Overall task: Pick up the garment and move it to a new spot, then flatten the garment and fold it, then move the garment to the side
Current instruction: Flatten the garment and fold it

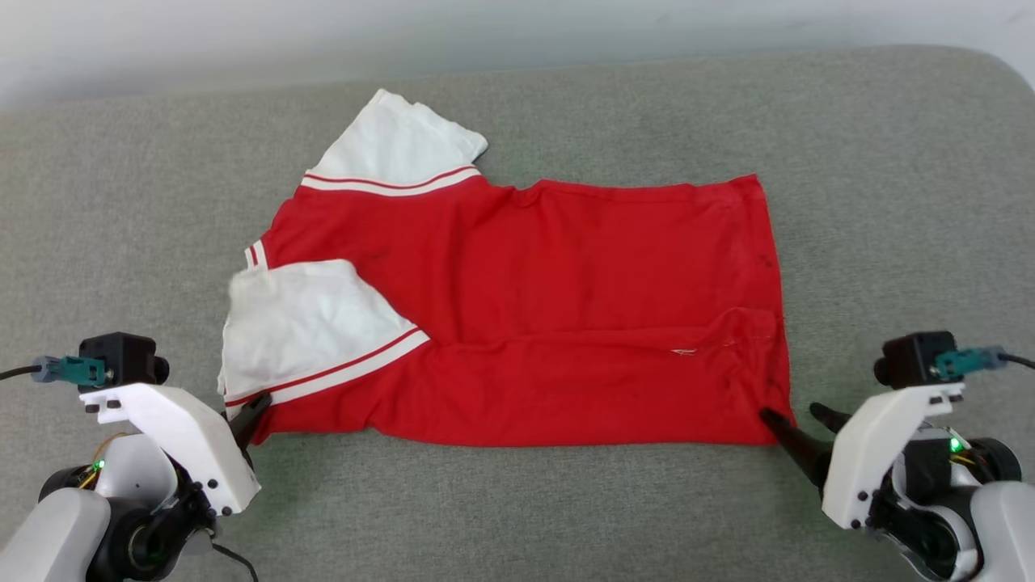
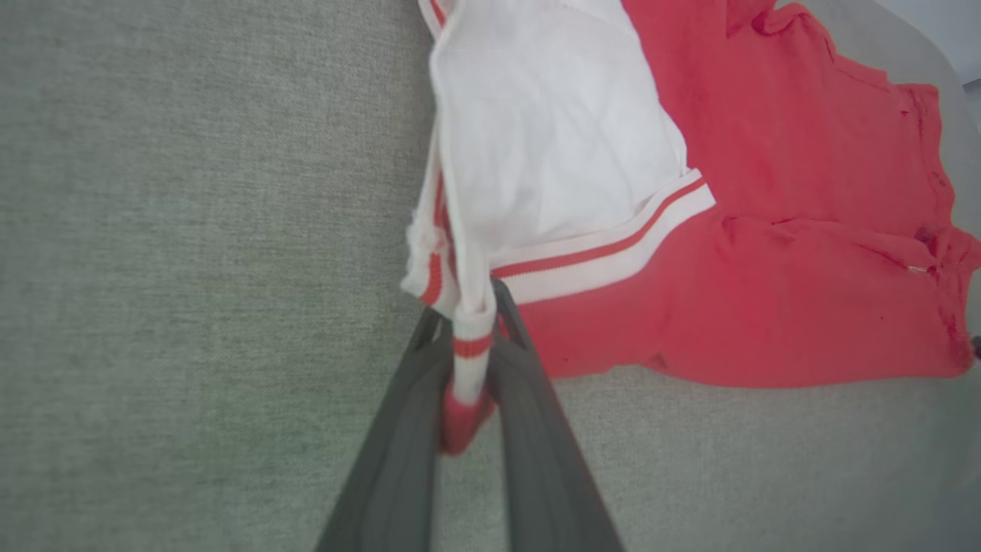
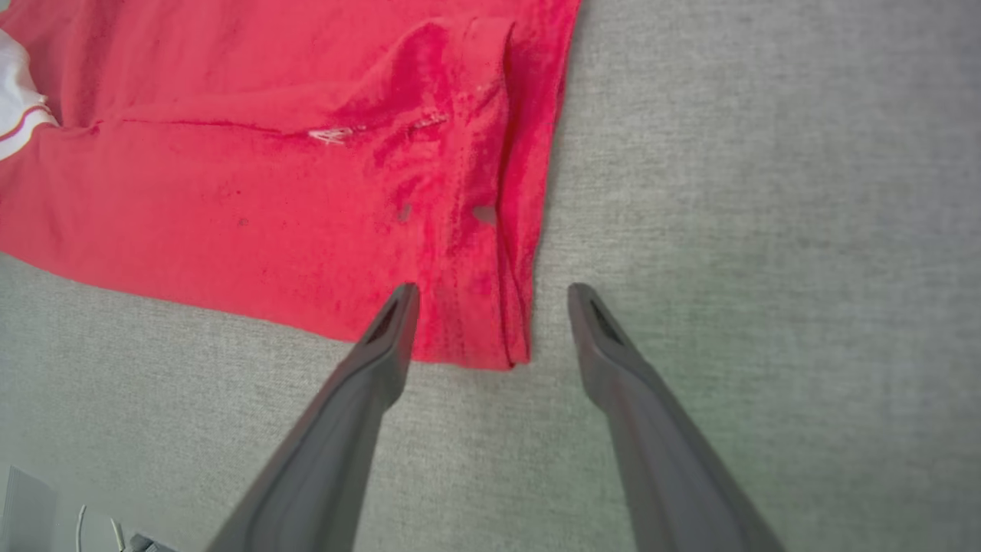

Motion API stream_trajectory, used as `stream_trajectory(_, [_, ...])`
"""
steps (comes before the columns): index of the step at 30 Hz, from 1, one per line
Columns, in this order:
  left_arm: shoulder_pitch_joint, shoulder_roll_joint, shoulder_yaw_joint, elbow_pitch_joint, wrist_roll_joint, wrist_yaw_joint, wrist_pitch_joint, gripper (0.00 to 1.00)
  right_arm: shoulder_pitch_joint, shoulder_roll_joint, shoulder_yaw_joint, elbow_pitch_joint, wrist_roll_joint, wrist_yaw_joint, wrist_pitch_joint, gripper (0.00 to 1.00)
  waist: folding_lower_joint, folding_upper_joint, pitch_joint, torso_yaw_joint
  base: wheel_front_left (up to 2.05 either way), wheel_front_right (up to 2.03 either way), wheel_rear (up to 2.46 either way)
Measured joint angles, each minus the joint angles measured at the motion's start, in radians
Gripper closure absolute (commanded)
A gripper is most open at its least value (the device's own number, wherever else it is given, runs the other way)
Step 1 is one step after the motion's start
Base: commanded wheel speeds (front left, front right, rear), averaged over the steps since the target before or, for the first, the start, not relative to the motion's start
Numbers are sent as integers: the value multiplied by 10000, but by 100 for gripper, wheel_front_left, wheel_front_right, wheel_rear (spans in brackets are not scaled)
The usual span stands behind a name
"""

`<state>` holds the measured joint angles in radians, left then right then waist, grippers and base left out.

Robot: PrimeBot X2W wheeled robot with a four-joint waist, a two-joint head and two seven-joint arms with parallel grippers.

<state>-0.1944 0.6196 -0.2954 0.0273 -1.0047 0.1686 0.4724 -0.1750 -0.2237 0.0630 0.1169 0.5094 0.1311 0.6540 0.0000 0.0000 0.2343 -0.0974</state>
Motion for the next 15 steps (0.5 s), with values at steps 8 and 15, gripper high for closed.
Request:
stream_trajectory(8, [-179, -94, -136, -234, 151, 31, -63, 100, -937, 130, 487, 1254, 90, -2, 397, 0, 0, 0, 496, 322, 0, 0, 0])
stream_trajectory(15, [-165, -203, -148, -111, 104, -15, -201, 100, -1227, -56, 798, 1599, 420, -2, 385, 100, 0, 0, 416, 372, 0, 0, 0])
